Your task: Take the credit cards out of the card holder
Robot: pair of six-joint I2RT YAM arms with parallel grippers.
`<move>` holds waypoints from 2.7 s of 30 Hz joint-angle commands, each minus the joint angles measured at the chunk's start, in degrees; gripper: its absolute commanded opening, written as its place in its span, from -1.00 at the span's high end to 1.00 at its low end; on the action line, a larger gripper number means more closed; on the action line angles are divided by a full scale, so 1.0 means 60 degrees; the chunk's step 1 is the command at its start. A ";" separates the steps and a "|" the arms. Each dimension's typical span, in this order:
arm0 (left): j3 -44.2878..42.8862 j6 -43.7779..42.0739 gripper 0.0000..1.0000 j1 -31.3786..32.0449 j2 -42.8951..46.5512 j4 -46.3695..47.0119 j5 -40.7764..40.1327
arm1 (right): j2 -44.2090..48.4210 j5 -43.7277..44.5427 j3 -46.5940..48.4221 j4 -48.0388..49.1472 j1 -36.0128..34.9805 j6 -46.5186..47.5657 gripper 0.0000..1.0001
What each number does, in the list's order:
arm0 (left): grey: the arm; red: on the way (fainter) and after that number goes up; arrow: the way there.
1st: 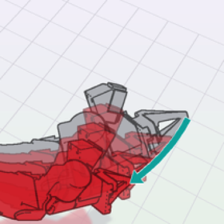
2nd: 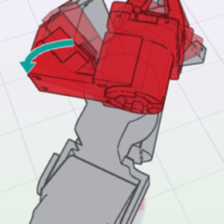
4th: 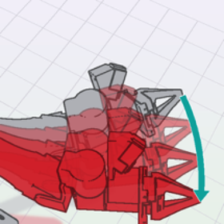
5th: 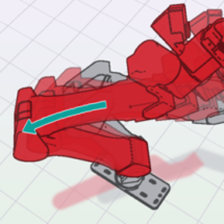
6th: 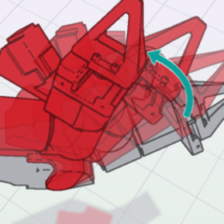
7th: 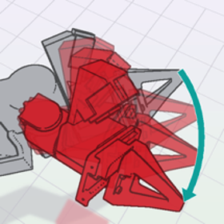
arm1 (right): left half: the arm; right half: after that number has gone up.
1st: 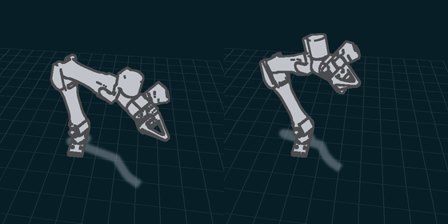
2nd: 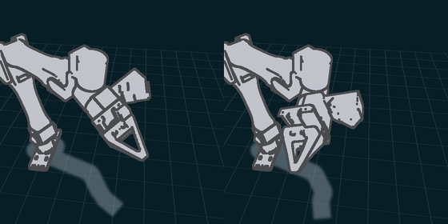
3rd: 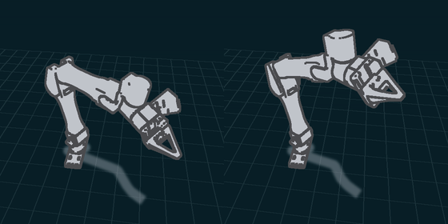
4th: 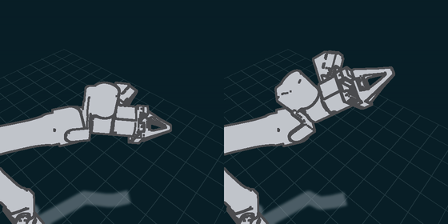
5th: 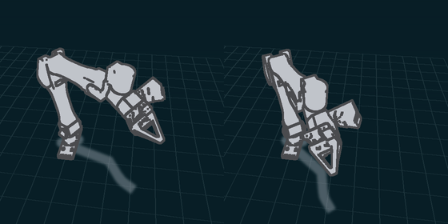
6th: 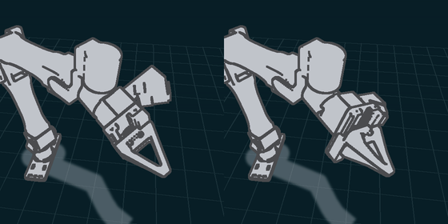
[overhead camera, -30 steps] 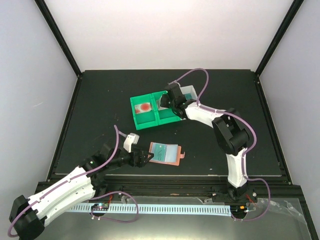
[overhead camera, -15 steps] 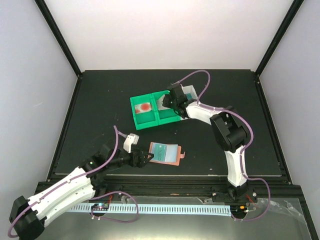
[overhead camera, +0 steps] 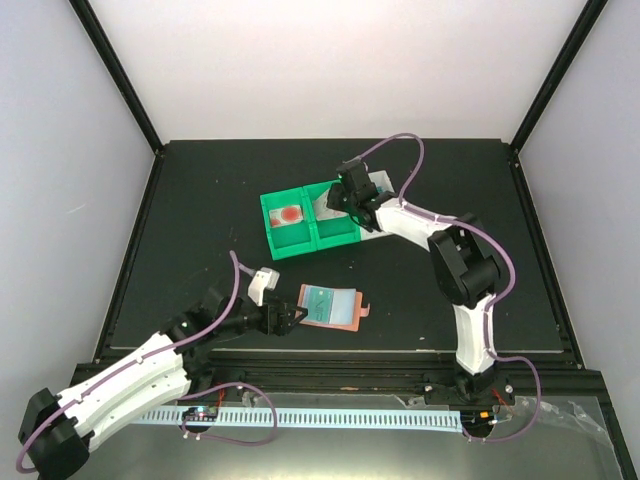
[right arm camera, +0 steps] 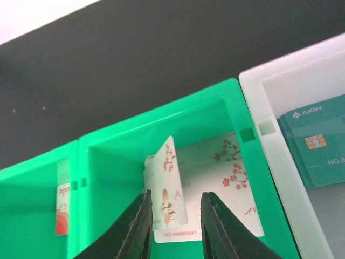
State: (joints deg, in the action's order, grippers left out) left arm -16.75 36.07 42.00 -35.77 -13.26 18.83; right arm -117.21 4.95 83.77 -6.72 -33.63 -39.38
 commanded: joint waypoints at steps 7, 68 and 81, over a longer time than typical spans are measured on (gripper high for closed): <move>-0.0146 0.0056 -0.88 -0.0056 -0.0390 0.0152 0.0128 | 0.1698 -0.0317 -0.0706 -0.0318 0.0082 0.0209 0.42; -0.0001 0.0658 -0.93 -0.0115 -0.1374 0.1233 0.0802 | 0.4836 -0.2073 -0.4271 -0.0502 -0.0910 0.0203 0.73; 0.0474 0.1221 -0.92 -0.0204 -0.1938 0.2986 0.1183 | 0.6201 -0.2382 -0.7041 0.0486 -0.1523 -0.0579 0.68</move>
State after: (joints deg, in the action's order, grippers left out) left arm -15.18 41.89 41.30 -46.41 -1.39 24.95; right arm -80.42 -7.09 44.49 -8.12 -42.09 -40.18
